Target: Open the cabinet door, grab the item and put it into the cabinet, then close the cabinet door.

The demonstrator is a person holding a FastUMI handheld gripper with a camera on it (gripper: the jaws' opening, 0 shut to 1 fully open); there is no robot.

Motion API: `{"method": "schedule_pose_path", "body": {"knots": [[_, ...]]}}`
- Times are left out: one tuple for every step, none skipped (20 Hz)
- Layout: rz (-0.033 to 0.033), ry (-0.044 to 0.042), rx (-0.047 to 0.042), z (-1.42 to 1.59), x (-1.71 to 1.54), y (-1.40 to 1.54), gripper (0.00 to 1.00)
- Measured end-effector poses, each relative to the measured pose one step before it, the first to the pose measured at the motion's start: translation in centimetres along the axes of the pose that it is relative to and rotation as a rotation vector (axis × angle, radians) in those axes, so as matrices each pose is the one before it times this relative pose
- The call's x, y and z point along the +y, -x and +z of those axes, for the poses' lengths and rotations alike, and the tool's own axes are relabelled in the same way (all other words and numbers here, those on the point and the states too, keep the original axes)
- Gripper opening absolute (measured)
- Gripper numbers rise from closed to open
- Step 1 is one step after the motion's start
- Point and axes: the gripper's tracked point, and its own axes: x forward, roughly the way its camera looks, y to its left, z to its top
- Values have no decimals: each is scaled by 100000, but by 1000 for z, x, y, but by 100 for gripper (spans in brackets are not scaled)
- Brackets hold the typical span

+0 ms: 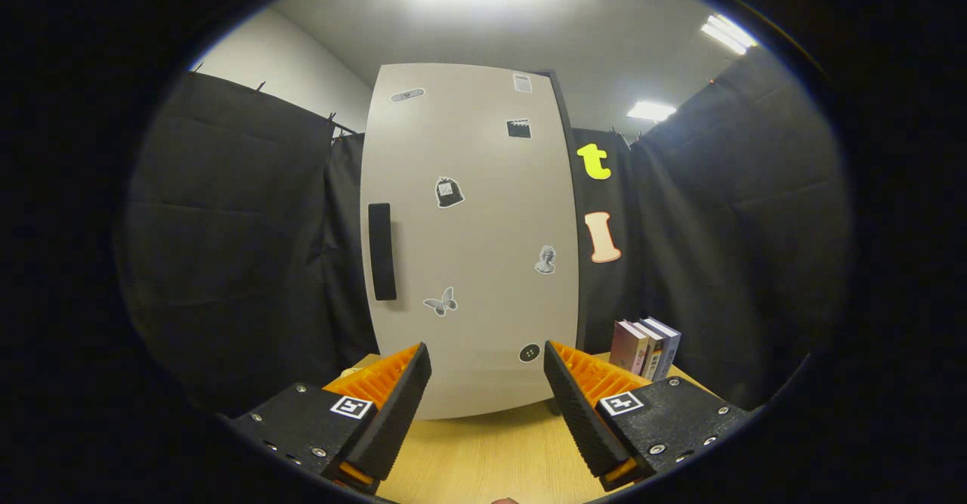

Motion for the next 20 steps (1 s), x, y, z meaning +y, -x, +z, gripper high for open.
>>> {"method": "schedule_pose_path", "body": {"knots": [[-529,-270,197,-313,-233,729,93],[-255,-326,96,-230,-46,677,93],[-74,-139,74,-273,22,538,93],[54,107,251,-242,61,623,93],[112,381,212,-305,24,436,93],[-35,490,246,-272,71,373,93],[-64,436,351,-347,-15,256,93],[-117,50,296,-281,-23,305,93],[20,-292,462,-322,35,275,93],[-71,-482,476,-322,32,326,93],[-389,-481,353,-285,-60,195,93],[-6,-459,463,-236,37,258,93],[-74,-415,287,-232,36,172,93],[-62,-236,425,-183,25,64,93],[-24,-206,305,-190,18,65,93],[98,-142,283,-106,56,61,93],[158,-14,354,-152,0,4,93],[161,210,473,-161,55,-26,93],[113,409,461,-213,8,50,93],[43,372,61,-48,12,63,93]]}}
